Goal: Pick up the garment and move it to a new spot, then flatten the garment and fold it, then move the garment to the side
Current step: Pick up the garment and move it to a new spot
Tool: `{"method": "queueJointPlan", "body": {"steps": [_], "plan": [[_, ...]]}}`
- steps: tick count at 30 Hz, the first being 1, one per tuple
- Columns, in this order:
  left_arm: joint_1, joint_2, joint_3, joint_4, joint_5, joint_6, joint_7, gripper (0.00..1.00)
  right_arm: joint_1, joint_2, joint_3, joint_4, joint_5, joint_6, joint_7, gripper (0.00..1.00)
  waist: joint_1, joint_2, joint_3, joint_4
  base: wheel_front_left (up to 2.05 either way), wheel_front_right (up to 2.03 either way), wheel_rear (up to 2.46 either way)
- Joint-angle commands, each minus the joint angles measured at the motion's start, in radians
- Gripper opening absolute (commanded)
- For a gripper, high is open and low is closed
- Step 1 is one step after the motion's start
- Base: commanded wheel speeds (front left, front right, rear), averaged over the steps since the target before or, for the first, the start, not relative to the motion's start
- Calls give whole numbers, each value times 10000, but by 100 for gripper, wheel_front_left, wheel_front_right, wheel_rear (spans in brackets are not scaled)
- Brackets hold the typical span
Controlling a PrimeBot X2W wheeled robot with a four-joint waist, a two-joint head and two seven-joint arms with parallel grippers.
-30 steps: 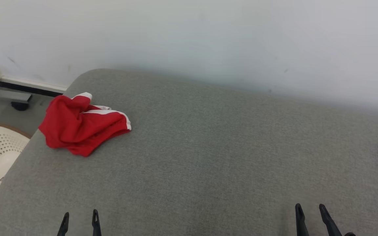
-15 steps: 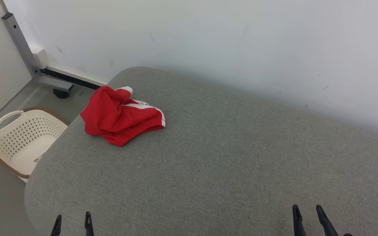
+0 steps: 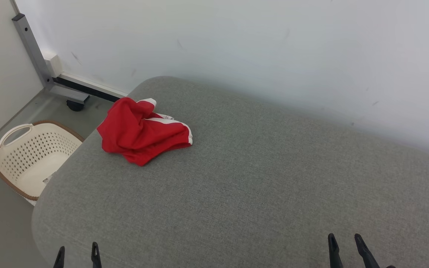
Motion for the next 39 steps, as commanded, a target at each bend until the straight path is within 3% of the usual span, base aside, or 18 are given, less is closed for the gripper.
{"method": "queueJointPlan", "body": {"steps": [1,11,23,39], "plan": [[-67,2,58,-26,-150,49,-22,100,75,2,39,16,-2,5,-8,100,0,0,24,-59,0,0,0],[-2103,185,602,577,-618,-282,-22,100,-591,-3,658,-234,-227,5,-6,100,0,0,704,-1198,0,0,0],[-6717,1630,1308,3748,-1567,-632,964,100,-2058,-4,1083,-809,-498,5,-6,100,0,0,2728,-3104,0,0,0],[-9490,2897,1676,7082,-1930,-135,2215,100,-3193,0,1182,-1376,-388,5,-8,100,0,0,4279,-4755,0,0,0]]}}
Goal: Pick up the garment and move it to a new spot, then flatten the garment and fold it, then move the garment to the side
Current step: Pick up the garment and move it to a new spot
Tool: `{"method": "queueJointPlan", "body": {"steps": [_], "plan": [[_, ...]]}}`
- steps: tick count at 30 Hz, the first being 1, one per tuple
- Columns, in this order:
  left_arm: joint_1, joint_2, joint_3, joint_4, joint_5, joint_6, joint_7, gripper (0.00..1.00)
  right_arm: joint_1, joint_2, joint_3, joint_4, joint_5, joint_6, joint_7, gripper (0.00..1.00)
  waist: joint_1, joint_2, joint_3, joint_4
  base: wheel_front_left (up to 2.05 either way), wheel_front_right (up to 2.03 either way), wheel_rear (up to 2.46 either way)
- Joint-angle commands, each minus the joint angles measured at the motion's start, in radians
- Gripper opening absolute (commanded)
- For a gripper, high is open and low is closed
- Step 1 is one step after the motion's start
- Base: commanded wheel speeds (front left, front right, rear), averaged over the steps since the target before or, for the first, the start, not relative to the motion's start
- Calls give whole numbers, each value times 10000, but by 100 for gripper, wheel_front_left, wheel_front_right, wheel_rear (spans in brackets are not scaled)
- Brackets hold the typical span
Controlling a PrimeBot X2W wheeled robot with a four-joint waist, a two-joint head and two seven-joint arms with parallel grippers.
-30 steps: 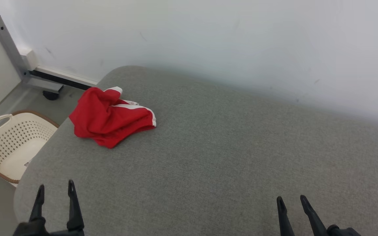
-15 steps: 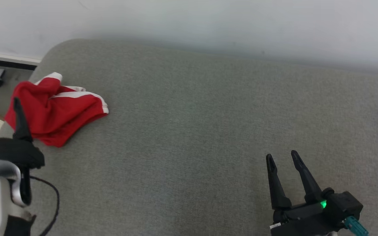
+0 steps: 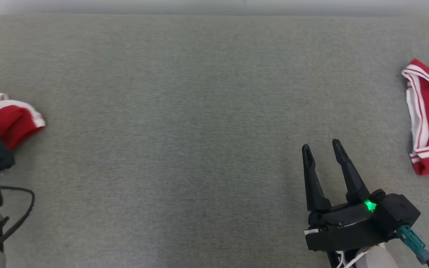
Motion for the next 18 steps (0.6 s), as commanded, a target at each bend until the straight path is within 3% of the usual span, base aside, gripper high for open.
{"method": "queueJointPlan", "body": {"steps": [1,5,11,16,17,18], "plan": [[-151,138,14,146,-7,49,54,100,-95,0,21,-12,27,5,-6,100,-3,-3,543,-637,0,0,0],[-252,406,177,1178,-151,333,659,100,-93,0,37,-29,35,5,-6,100,-3,-3,565,-825,0,0,0],[-491,369,366,2551,-494,699,2075,100,-59,0,20,-41,-31,5,-6,100,-3,-3,489,-888,0,0,0],[-505,368,335,2894,-554,741,1956,100,-52,0,28,-8,-96,5,-6,100,-3,-3,425,-872,0,0,0],[-471,359,320,2967,-560,748,1895,30,-48,0,32,5,-107,5,-6,100,-3,-3,402,-864,0,0,0],[-460,326,319,3024,-600,695,1836,0,-34,0,35,15,-125,5,-6,100,-3,-3,378,-852,0,0,0]]}}
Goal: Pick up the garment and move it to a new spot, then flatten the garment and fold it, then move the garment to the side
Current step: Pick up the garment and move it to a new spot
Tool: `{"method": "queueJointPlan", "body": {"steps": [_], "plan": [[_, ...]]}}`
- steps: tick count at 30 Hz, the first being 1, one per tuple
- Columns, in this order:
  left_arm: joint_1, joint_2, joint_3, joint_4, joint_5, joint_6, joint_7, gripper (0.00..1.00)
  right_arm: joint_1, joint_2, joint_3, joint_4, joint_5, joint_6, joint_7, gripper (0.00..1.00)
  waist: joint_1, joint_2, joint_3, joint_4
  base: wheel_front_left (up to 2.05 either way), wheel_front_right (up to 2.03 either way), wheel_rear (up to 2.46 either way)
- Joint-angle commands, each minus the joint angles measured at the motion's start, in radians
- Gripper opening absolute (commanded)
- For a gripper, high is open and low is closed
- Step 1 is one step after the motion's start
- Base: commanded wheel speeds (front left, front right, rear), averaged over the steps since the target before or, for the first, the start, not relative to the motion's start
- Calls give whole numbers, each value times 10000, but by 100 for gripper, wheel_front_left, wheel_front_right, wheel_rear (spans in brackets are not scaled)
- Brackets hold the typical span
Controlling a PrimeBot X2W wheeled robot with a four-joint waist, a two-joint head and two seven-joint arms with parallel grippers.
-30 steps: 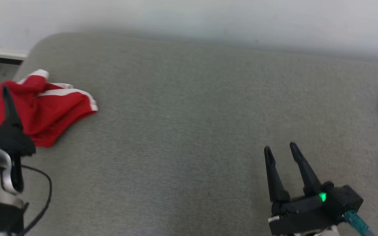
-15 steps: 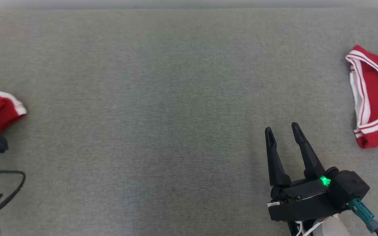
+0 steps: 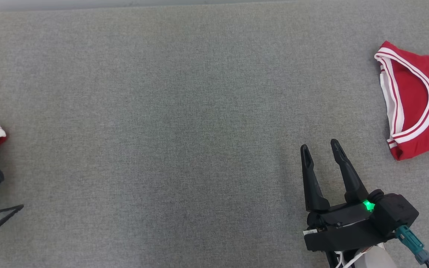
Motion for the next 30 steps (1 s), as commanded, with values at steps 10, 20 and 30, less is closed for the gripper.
{"method": "queueJointPlan", "body": {"steps": [10,20,30], "plan": [[239,-225,-33,31,-265,-430,-1283,0,254,-1,-89,114,-53,5,-6,100,0,0,-576,218,0,0,0],[343,-1104,-855,-1791,107,-1155,-3258,0,569,-1,-213,172,91,5,-7,100,0,0,-1351,271,0,0,0],[1332,-2589,-2030,-5421,422,-1275,-2942,0,666,-1,-450,192,220,5,-7,100,0,0,-1539,-416,0,0,0]]}}
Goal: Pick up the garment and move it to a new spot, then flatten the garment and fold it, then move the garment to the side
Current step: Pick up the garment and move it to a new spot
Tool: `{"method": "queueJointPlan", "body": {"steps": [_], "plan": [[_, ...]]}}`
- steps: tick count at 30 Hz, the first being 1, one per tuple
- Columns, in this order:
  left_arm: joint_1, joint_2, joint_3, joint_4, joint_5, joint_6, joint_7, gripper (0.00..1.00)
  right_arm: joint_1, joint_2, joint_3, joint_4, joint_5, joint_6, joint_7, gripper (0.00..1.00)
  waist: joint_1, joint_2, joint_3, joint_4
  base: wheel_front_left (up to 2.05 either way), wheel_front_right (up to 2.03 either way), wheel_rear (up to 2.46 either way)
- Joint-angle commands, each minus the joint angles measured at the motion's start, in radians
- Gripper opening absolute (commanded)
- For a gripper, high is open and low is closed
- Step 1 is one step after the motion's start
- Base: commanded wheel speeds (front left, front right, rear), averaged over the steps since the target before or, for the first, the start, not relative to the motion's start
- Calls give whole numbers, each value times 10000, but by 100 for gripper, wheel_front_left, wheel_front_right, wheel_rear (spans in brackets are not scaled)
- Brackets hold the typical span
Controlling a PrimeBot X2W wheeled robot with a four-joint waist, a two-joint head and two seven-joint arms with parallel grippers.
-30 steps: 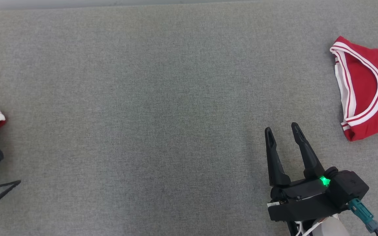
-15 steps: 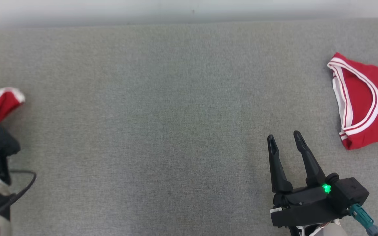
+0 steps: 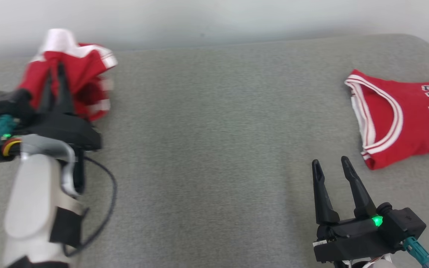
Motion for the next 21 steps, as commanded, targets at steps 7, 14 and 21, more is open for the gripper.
{"method": "queueJointPlan", "body": {"steps": [7,14,21], "plan": [[1166,-645,-1403,-2468,192,252,943,0,-5,-2,11,13,270,5,-6,100,1,1,25,-1217,0,0,0],[1694,-747,-2564,-2909,-390,509,1321,0,24,0,13,86,423,5,-6,100,1,1,132,-1818,0,0,0],[2381,-750,-4092,-1885,-1242,637,1135,0,-2,0,39,163,466,5,-6,100,1,1,144,-2029,0,0,0]]}}
